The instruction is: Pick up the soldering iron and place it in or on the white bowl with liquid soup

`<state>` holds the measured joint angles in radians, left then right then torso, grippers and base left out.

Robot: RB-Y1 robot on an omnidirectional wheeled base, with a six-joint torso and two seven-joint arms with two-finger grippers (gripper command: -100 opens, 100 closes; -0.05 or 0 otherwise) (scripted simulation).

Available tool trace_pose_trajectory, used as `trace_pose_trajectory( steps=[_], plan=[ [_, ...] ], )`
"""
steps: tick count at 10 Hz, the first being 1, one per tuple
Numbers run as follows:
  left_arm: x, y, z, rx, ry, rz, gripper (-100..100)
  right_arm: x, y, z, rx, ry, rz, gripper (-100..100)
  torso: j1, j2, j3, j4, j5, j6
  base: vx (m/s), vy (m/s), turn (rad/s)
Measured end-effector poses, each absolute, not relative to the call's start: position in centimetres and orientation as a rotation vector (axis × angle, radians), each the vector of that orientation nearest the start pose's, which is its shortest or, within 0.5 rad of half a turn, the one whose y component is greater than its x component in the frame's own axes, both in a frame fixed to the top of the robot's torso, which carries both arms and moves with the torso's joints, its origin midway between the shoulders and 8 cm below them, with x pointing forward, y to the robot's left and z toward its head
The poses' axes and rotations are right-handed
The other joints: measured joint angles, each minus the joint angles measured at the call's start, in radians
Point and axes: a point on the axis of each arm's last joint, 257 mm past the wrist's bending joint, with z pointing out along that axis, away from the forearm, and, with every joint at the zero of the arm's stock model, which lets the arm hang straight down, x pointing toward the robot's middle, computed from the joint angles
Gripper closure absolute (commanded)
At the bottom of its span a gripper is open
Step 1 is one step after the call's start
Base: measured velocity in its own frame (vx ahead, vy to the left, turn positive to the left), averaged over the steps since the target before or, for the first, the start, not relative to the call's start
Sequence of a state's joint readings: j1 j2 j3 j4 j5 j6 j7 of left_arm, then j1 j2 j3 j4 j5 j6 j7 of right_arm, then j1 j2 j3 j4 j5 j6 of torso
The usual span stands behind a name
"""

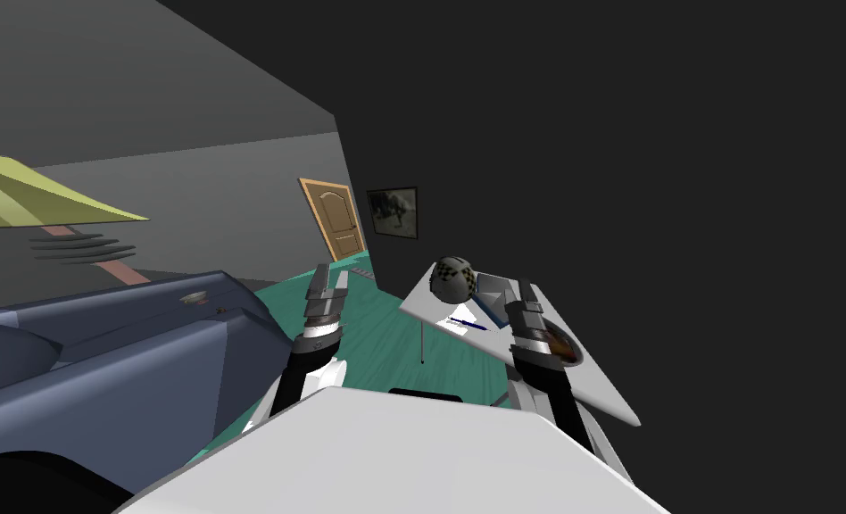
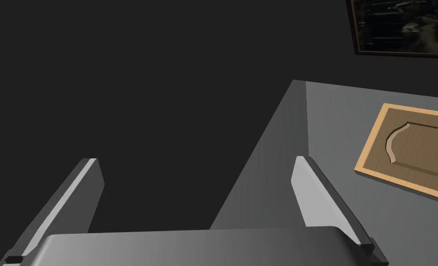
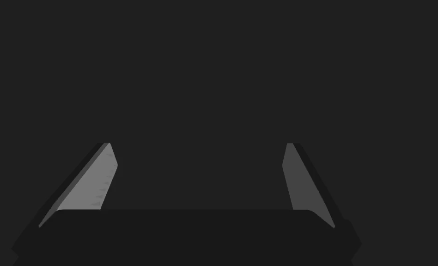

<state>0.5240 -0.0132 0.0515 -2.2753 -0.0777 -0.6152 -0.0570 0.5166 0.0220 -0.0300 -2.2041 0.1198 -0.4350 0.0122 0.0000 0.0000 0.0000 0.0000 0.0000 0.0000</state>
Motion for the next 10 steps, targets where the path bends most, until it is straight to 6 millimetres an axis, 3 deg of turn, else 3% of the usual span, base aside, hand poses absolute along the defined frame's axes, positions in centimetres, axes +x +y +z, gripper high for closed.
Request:
trace_pose_trajectory(
  steps=[6,10],
  plan=[
    [32.2,28.4,3.6,-0.516,0.602,-1.162,0,37.0,-28.0,-6.4,0.578,0.988,1.031,-100,0.000,0.005,0.003,0.001,0.000,0.000,-0.068,0.013,-0.025],
    [32.2,28.4,3.6,-0.516,0.602,-1.162,0,37.3,-28.2,-10.6,0.470,1.159,0.920,-100,0.003,0.007,0.004,0.002,0.001,0.000,-0.098,0.044,-0.013]
  ],
)
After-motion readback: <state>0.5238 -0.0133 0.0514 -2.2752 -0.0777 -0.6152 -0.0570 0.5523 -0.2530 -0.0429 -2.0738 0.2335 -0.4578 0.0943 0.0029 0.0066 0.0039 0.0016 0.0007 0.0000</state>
